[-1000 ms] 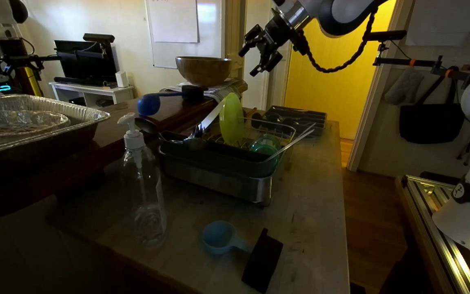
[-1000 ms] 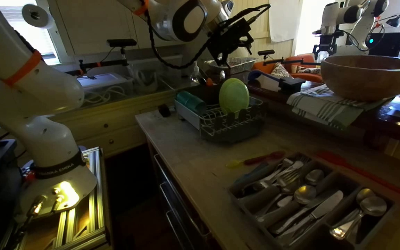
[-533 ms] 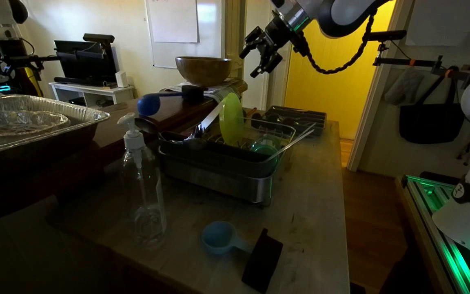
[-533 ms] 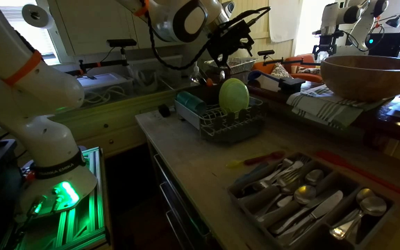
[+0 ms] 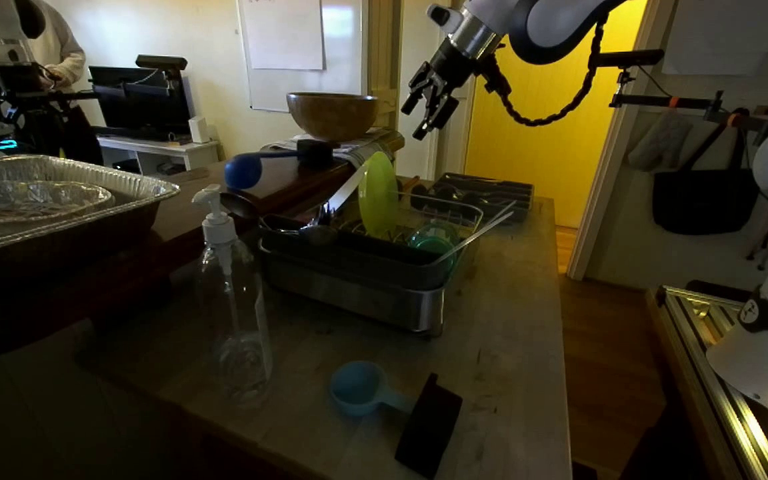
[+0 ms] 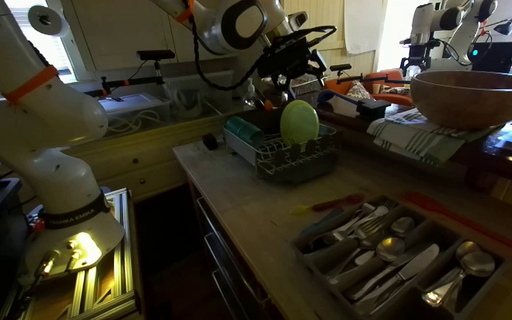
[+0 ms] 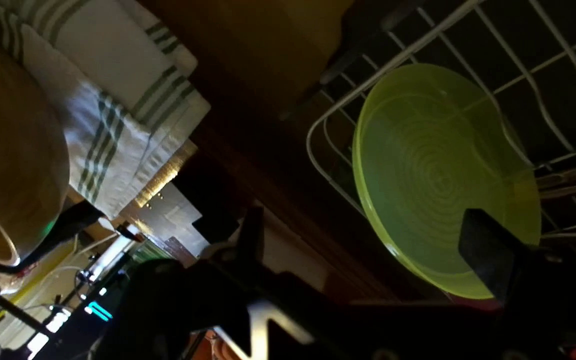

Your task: Put the bowl on the dryer

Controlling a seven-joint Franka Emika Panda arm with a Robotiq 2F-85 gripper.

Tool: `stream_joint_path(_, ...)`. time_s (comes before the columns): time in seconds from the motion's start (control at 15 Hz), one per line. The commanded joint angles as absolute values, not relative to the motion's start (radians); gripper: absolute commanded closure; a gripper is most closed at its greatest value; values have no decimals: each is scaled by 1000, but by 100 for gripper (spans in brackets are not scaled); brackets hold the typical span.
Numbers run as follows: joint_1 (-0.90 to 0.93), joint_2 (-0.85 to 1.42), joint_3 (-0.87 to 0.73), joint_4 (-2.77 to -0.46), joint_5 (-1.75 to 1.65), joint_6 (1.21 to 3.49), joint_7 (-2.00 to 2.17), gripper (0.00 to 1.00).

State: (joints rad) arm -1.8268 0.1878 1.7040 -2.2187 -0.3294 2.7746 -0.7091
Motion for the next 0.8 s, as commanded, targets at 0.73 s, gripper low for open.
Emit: stream_joint_path(0.73,-1804,136,1743,-2196,-257,2630,-462,0)
